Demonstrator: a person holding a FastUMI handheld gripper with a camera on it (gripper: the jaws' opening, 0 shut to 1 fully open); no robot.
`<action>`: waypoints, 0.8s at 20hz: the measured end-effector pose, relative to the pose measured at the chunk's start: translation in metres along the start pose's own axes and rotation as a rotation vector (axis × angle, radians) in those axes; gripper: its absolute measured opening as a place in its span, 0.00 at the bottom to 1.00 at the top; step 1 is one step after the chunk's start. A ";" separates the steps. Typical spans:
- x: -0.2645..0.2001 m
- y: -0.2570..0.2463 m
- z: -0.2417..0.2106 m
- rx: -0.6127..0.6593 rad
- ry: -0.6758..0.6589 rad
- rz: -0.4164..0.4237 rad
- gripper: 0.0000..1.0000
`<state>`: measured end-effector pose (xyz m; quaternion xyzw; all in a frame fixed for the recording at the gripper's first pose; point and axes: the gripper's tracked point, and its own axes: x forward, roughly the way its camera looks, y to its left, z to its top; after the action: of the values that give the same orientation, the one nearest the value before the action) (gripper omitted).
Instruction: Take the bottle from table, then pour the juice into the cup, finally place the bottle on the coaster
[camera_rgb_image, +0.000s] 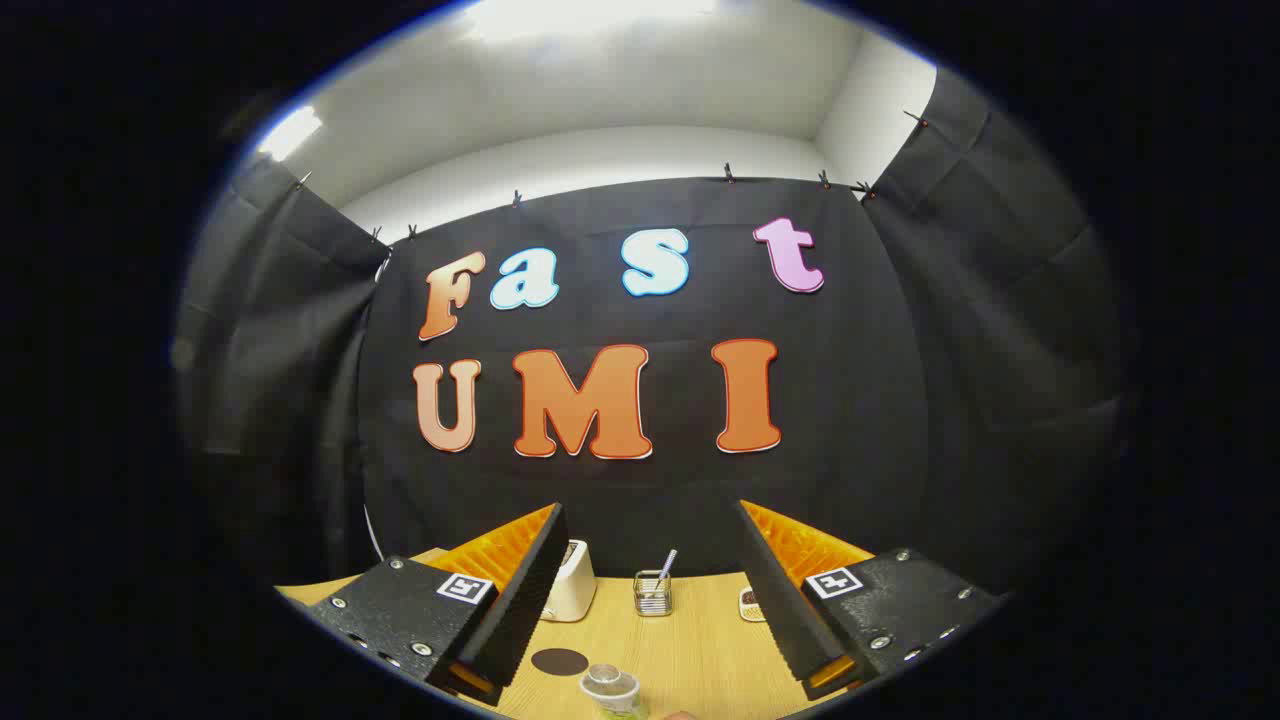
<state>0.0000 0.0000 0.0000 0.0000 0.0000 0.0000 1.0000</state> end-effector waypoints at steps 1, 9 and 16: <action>-0.001 0.003 0.003 -0.003 -0.010 0.004 0.98; -0.010 0.022 0.017 -0.027 -0.049 0.047 0.98; -0.009 0.028 0.023 -0.038 -0.071 0.050 0.98</action>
<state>-0.0086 0.0279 0.0234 -0.0192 -0.0355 0.0249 0.9989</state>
